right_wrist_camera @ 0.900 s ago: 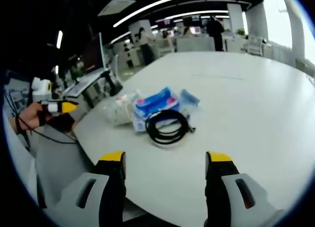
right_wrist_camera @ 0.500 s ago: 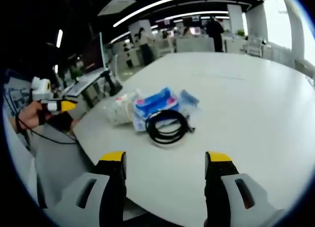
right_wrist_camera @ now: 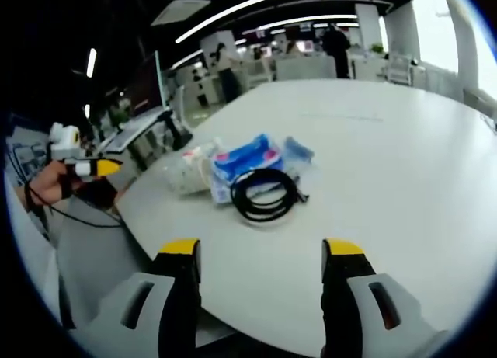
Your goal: Arrange the tabletop items into an orderly group along one side of the table until the central work area is clear of visible clutter.
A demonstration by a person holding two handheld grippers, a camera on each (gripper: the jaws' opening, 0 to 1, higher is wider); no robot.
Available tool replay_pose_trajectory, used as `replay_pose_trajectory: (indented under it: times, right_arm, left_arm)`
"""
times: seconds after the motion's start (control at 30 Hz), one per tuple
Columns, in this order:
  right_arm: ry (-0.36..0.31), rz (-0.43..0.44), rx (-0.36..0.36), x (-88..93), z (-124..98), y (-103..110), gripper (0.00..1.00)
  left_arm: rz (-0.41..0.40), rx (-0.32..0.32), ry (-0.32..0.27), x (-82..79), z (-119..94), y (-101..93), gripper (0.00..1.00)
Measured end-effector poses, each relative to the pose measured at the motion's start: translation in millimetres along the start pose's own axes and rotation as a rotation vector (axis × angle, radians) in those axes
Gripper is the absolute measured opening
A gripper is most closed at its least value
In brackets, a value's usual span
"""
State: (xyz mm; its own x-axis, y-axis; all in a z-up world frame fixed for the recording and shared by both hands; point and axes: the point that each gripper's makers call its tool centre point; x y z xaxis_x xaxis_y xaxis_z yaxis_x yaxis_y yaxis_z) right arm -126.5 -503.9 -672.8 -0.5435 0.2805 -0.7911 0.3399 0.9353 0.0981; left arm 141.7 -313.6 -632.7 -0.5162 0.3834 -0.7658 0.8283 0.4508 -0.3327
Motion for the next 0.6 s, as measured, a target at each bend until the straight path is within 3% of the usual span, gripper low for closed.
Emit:
replay_pose_trajectory:
  times: [0.6]
  right_arm:
    - [0.006,0.001,-0.003,0.0,0.5,0.3,0.62]
  left_arm:
    - [0.010,0.005,0.005,-4.1,4.2,1.6,0.52]
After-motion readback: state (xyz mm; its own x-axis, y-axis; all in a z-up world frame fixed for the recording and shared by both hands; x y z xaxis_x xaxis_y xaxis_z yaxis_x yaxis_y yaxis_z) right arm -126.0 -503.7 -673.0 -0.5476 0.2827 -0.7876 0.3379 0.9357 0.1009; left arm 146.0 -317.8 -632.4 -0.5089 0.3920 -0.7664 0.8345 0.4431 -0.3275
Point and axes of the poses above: the point that each gripper's makers call its tool centre point, and the gripper's own axes: z roughly forward along the fingers, y roughly to its left, x roughly out of its underside, and after that the axes turned 10 degrees about -z, right-handed
